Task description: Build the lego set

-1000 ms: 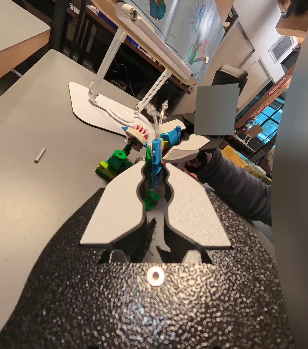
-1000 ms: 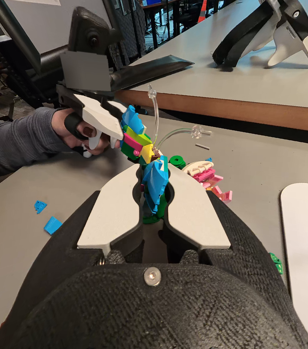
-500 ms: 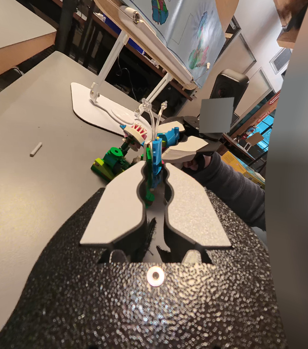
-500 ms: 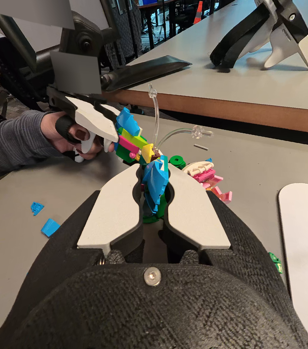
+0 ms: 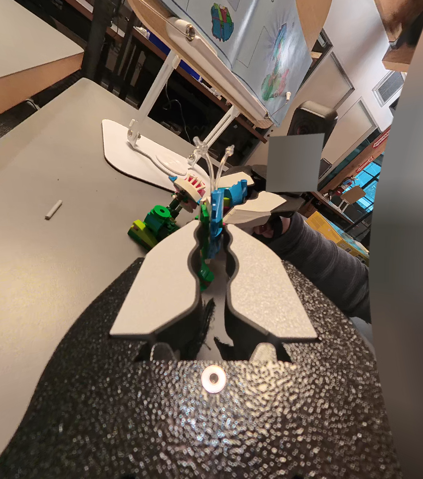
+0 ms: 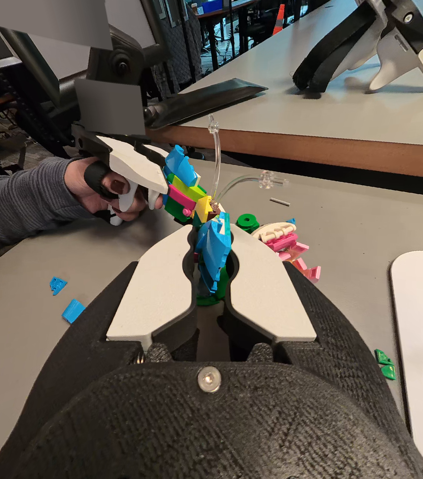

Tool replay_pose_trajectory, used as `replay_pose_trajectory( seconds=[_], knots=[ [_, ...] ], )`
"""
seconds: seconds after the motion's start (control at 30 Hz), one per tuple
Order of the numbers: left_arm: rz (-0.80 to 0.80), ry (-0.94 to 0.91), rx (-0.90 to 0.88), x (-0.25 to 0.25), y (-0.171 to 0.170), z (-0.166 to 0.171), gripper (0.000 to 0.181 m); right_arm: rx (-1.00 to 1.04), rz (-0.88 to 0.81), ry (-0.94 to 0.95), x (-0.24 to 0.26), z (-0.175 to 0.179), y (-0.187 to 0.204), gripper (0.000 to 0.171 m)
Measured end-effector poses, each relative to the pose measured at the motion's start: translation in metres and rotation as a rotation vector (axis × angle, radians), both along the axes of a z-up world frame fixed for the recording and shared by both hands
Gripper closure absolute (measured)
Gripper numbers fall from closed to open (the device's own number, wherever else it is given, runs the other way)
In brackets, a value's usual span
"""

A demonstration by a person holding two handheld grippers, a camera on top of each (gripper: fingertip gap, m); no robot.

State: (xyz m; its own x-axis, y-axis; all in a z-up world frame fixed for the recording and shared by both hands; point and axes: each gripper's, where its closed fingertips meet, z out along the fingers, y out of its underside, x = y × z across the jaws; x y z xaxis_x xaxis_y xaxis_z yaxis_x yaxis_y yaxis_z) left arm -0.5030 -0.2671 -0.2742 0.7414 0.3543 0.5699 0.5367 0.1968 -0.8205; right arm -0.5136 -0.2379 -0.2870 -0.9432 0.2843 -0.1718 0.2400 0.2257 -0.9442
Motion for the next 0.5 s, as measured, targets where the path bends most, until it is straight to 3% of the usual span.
replay_pose_trajectory(
  seconds=[0.5],
  knots=[
    [-0.077, -0.059, 0.056, -0.0063, 0.0018, 0.0003, 0.167, -0.024, 0.033, -0.074, -0.0011, -0.0013, 0.0012, 0.154]
  ],
)
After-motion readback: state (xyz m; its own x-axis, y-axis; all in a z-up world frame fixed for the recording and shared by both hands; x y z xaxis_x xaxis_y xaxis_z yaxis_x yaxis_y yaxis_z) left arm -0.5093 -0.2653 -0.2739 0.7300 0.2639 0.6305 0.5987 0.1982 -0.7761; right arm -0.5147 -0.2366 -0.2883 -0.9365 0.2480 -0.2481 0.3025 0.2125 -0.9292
